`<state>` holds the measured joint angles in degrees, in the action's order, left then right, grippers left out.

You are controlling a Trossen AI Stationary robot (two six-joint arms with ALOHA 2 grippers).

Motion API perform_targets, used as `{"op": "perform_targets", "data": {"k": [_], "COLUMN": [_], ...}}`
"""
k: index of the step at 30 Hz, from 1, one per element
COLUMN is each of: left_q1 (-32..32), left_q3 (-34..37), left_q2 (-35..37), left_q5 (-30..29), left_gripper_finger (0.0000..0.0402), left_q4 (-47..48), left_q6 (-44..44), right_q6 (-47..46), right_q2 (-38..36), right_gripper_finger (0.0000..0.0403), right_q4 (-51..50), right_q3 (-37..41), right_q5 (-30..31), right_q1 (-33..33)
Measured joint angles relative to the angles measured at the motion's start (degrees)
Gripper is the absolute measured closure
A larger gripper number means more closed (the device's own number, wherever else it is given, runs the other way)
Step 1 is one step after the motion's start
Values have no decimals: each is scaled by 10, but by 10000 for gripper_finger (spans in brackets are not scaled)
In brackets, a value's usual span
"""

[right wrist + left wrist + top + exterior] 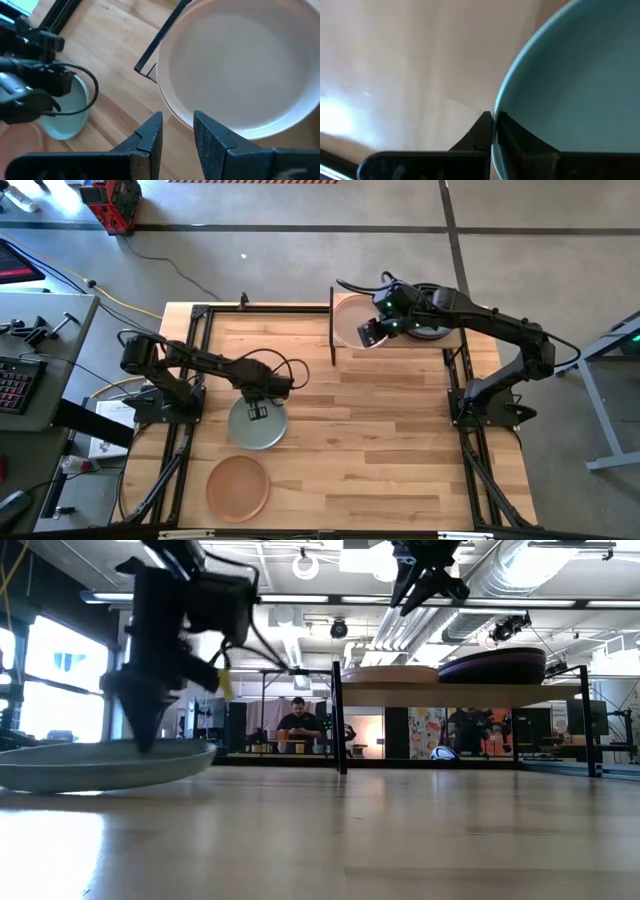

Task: Place and stack plates onto a shelf
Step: Stack the blue plate on top of the white plate on the shelf

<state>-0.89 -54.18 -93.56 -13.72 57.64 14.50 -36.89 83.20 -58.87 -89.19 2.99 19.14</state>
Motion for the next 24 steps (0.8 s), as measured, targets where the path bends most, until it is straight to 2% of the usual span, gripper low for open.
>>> {"op": "perform_targets", "data": {"k": [6,12,19,24], "left_q1": [-11,-22,-46,-61], "left_q3": [-70,-150,-246,-303], "left_q2": [0,1,1,1], "left_q5": [-61,-125,-158,-162], "left_gripper_finger": [398,399,399,399], "left_q4": [45,93,105,104], "left_q6": [-14,-22,-16,-17], "right_q6": [23,12,8,20], "right_q2": [0,0,1,15], "right_gripper_finger": [309,276,261,261], "right_q4": [3,17,46,52], "right_q3": [0,0,0,0], "right_q5": [18,54,59,87], "right_q1": [-17,-39,-60,-80]}}
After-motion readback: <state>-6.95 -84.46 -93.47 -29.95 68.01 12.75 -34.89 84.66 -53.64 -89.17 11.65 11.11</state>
